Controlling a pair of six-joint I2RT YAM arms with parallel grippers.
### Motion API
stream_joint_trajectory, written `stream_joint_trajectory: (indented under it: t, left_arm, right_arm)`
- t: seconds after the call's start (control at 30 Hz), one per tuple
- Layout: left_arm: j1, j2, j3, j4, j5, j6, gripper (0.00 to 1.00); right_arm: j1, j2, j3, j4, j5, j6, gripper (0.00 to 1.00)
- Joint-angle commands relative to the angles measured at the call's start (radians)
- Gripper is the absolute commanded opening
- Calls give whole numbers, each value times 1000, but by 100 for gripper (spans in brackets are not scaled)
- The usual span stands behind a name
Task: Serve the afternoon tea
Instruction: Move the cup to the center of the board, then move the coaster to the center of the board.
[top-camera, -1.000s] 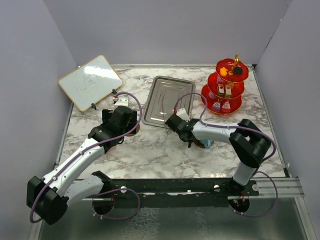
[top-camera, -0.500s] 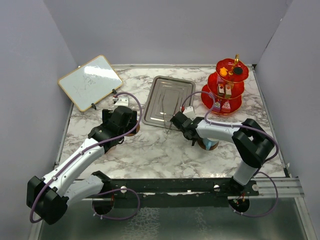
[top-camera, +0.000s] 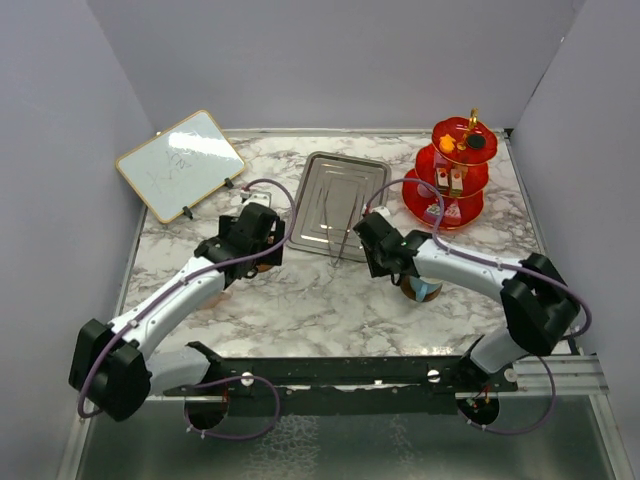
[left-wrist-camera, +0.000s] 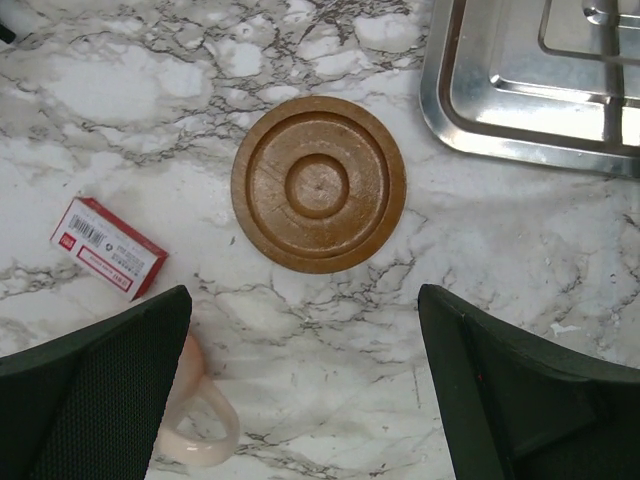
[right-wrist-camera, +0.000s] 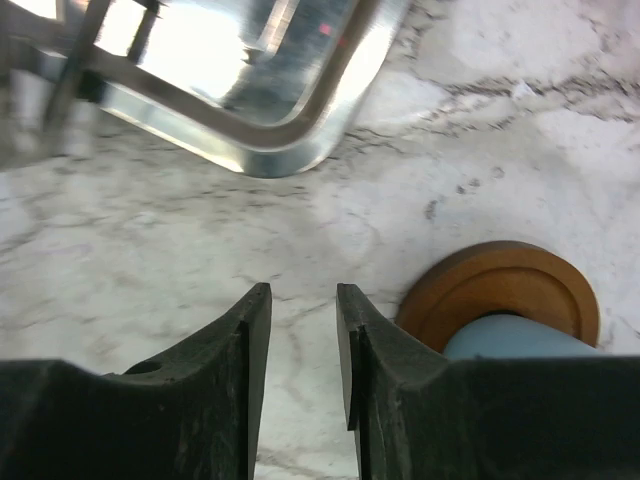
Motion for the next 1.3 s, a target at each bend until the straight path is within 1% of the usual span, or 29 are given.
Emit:
stream_joint_trajectory:
  t: [0.0,0.13,0.23,0.3,0.37,0.43,0.63,0.67,0.7,0.8,0.97,1.1,1.2,1.27]
  left_arm:
    - [14,130,86,44,97,-54,99]
    - [17,266,118,78,132,-113,97]
    - [27,336,123,135,146,-113,94]
    - [35,385,138,147,141,-113,92]
    - [46,424,140,167,137,-124,89]
    - [64,461,136,197,163,-129,87]
    - [79,537,127,247,193,-126,76]
    - [80,545,120,254,210,-121,74]
    - [80,553,115,251,218,-123,69]
    - [79,540,73,255,251,-147,58]
    - [77,474,-27,261,361,-183,44]
    - [36,389,-111,235,393,-239,41]
    - [-45,328,-158,219,397,-285,41]
    - [-122,302,-169,218,390,-329,41]
  right_arm:
    - [0,-127,27,99,-230,-42,36]
    - [0,-222,7,123,-336,-37,41]
    - [0,-279,-11,122,-404,-46,45]
    - [0,-308,-14,98,-430,-55,46]
    - [0,-335,-14,69,-432,-49,46]
    - [0,-366,-14,45,-428,-41,46]
    - [0,-439,-30,20,-418,-48,46]
    - [0,-444,-29,14,-410,-48,46]
    - [-1,-448,-32,9,-403,-50,46]
    - [0,-446,-31,-16,-378,-53,46]
    - [0,-447,-35,-47,-323,-55,46]
    - [0,-449,-40,-52,-285,-61,46]
    - [0,-446,-47,-52,-258,-66,46]
    - [0,-444,-52,-51,-232,-62,46]
